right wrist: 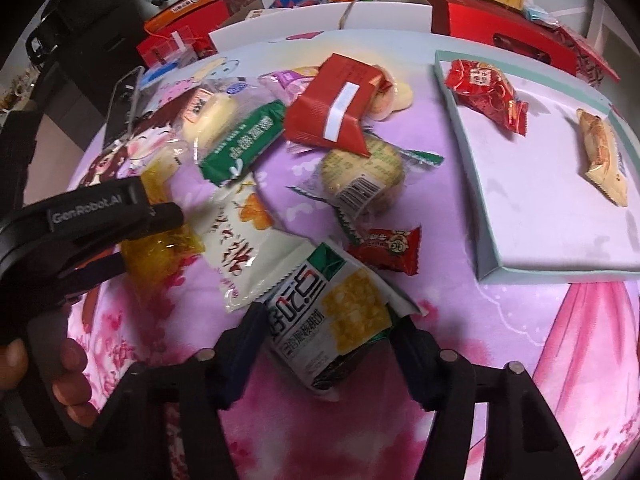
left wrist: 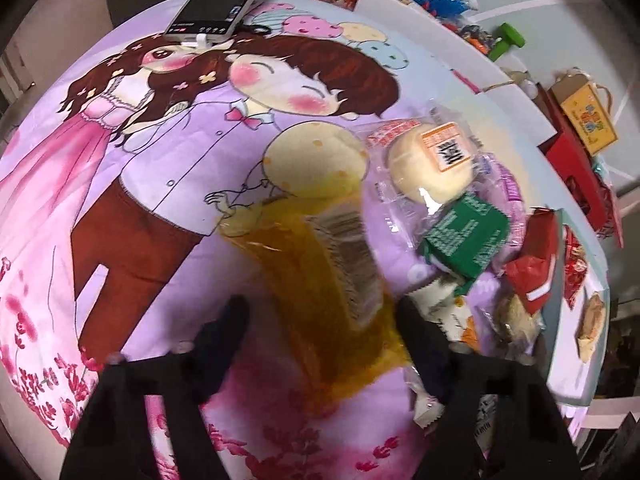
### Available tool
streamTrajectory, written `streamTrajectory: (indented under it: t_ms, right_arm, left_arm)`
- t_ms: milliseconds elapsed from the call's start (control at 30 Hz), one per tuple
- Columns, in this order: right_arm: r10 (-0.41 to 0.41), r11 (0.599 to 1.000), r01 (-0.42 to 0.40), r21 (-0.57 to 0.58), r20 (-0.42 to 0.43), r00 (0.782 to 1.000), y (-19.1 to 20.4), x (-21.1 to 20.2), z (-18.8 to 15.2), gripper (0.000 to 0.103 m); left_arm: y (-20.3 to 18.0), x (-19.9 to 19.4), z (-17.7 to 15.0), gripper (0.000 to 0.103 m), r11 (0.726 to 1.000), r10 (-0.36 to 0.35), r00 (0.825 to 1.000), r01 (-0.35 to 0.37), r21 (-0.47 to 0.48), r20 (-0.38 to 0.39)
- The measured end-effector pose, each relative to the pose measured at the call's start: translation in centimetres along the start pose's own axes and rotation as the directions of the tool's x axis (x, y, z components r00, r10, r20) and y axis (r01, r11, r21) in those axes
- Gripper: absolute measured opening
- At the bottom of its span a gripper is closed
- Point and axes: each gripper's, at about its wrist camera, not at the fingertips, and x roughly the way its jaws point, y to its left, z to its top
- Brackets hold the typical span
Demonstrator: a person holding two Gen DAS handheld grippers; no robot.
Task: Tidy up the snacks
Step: 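Grasp the yellow-wrapped bread with the left tool while the right tool grasps the green biscuit pack, then lift the yellow bread with the left tool while the right tool lifts the green pack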
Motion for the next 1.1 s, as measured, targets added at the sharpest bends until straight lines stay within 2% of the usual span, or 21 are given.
streamTrajectory:
  t_ms: [33,300,400,467,733,900,967,1100]
  right_arm:
    - [-0.001,1.000,0.001,-0.002,0.001,1.000,0.1,0.0,0.0,0.064]
    - [0.001,1.000,-0.001,0.001,0.025,1.000,0.0,-0.9,0.4,0.060]
    - [0.012,1.000,-0.012,0.005,0.042,0.999,-0.2,-1.5,0.3,0.048]
    - [0.023,1.000,-0.023,0.002,0.055,0.998,-0.2,-2.0,0.5,0.043]
    - [0.020,1.000,-0.020,-0.002,0.046,0.999,-0.2,-1.5,0.5,0.045]
    - [0.021,1.000,-0.021,0.004,0.033,0.999,0.0,-0.8,0.7,0.052]
    - [0.018,1.000,-0.018,-0.001,0.024,1.000,0.1,-0.4,0.7,0.058]
    - [0.007,1.000,-0.007,-0.016,0.021,1.000,0.7,0.3,0.8,0.061]
  left_arm:
    - [-0.1,-0.1,0.0,0.057,1.000,-0.017,1.000,0.017,0.004,0.001]
    - [-0.3,-1.1,0.0,0.048,0.999,-0.021,1.000,0.021,0.032,0.020]
    - [-0.2,-1.7,-0.1,0.048,0.999,-0.028,0.999,0.027,0.033,0.036]
    - [0.0,-2.2,-0.1,0.048,0.999,-0.033,0.998,0.031,0.035,0.050]
    - [0.3,-2.7,-0.4,0.048,0.999,-0.029,0.998,0.026,0.043,0.060]
    - [-0.3,-2.0,-0.5,0.048,0.998,-0.021,0.999,0.019,0.057,0.039]
    - [-0.4,-1.9,-0.5,0.048,0.998,-0.021,0.999,0.019,0.062,0.035]
    - [-0.6,-2.0,-0.6,0.048,0.998,-0.020,0.999,0.018,0.064,0.035]
